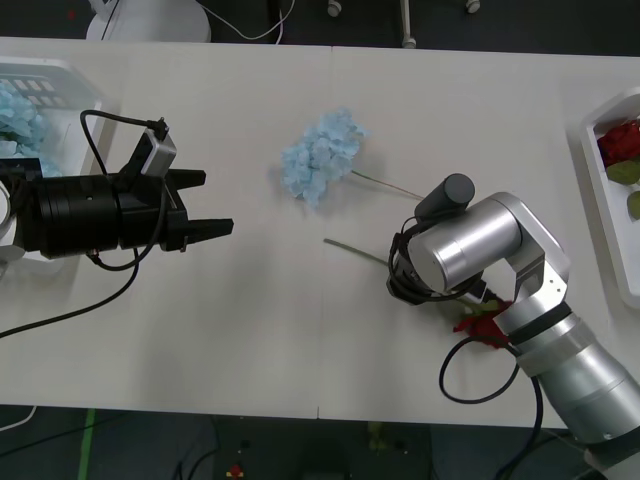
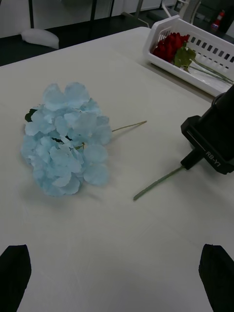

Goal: Put the red flowers into the right box and the blue flowers into the left box

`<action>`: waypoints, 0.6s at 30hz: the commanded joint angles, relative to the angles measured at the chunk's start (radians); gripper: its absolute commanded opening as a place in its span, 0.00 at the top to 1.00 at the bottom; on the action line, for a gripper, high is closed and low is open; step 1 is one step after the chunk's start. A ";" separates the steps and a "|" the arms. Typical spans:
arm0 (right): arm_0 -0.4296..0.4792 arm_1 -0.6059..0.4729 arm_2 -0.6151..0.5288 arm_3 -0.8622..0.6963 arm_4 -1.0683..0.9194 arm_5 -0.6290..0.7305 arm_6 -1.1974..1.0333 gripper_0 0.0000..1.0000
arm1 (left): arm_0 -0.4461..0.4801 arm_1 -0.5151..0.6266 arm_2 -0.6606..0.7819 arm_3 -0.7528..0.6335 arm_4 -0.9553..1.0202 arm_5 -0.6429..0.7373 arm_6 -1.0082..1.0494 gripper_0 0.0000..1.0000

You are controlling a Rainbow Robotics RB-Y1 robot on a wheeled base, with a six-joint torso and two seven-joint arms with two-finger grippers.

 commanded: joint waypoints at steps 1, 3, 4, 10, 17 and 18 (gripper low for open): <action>-0.101 -0.094 0.063 -0.008 -0.070 0.026 0.175 1.00 | 0.019 0.038 -0.014 -0.005 0.006 -0.007 -0.008 0.00; -0.131 -0.118 0.091 -0.013 -0.102 0.047 0.271 1.00 | 0.019 0.038 -0.014 -0.005 0.006 -0.007 -0.008 0.00; -0.147 -0.128 0.100 -0.019 -0.106 0.059 0.310 1.00 | 0.019 0.038 -0.015 -0.005 0.006 -0.007 -0.008 0.00; -0.242 -0.186 0.174 -0.077 -0.100 0.107 0.547 1.00 | 0.021 0.038 -0.014 -0.005 0.006 -0.007 -0.005 0.00; -0.364 -0.282 0.148 -0.074 -0.122 0.122 0.989 1.00 | 0.021 0.038 -0.014 -0.005 0.004 -0.007 -0.005 0.00; -0.378 -0.295 0.129 -0.060 -0.132 0.124 1.043 1.00 | 0.019 0.038 -0.014 -0.005 0.004 -0.007 -0.005 0.00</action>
